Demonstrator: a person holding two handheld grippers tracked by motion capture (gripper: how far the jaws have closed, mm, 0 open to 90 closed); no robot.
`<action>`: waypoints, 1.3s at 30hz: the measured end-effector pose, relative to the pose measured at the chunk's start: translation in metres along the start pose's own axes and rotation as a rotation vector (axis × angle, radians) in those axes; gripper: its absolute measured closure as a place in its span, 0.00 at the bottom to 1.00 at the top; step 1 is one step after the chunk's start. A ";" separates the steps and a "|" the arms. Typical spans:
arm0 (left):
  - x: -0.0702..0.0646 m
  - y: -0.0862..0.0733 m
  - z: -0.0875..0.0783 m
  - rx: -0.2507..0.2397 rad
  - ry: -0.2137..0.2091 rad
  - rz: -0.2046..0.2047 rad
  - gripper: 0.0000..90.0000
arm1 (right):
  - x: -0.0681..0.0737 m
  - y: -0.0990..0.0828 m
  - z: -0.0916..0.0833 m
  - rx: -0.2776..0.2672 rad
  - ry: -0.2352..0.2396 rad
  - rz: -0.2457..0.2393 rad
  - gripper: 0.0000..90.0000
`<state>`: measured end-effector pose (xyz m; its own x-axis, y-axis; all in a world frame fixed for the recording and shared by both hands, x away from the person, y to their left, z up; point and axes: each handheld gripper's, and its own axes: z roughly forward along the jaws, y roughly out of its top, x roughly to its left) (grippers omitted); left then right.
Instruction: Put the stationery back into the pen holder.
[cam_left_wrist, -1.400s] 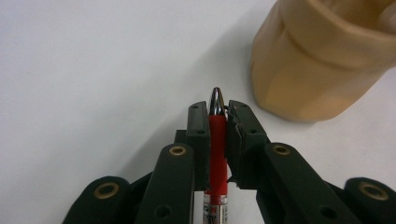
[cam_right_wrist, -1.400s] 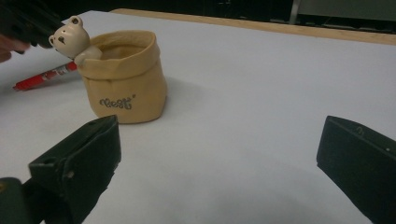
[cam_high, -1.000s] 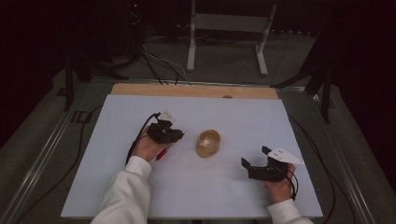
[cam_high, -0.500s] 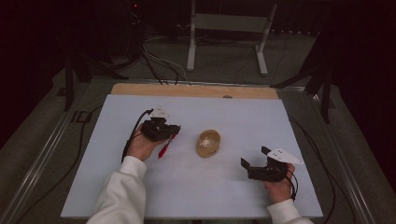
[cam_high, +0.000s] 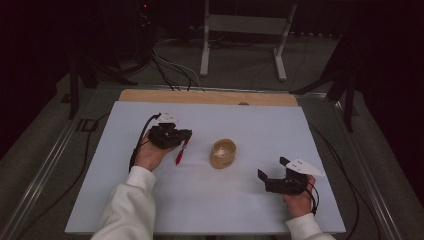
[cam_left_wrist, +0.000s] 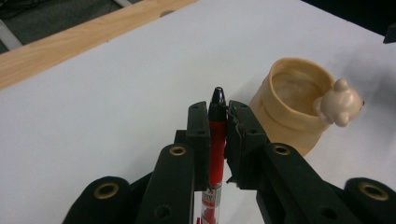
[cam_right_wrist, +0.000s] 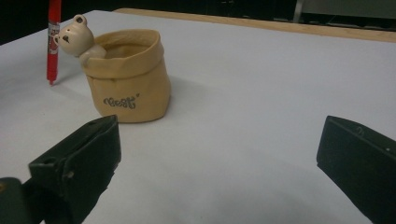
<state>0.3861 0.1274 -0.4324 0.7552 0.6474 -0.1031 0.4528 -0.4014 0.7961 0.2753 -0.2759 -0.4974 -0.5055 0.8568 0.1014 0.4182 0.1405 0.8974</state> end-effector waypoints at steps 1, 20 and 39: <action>-0.001 0.001 0.000 -0.002 0.001 0.002 0.90 | 0.000 0.000 0.000 0.000 0.001 0.000 0.00; -0.004 0.007 -0.005 -0.052 -0.002 0.012 0.90 | 0.000 0.000 0.000 0.000 0.001 0.002 0.00; -0.009 0.024 -0.004 -0.089 -0.021 0.029 0.90 | 0.000 -0.001 0.001 0.001 0.004 0.002 0.00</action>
<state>0.3883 0.1151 -0.4099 0.7776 0.6221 -0.0913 0.3876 -0.3599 0.8487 0.2760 -0.2753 -0.4984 -0.5078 0.8550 0.1051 0.4203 0.1395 0.8966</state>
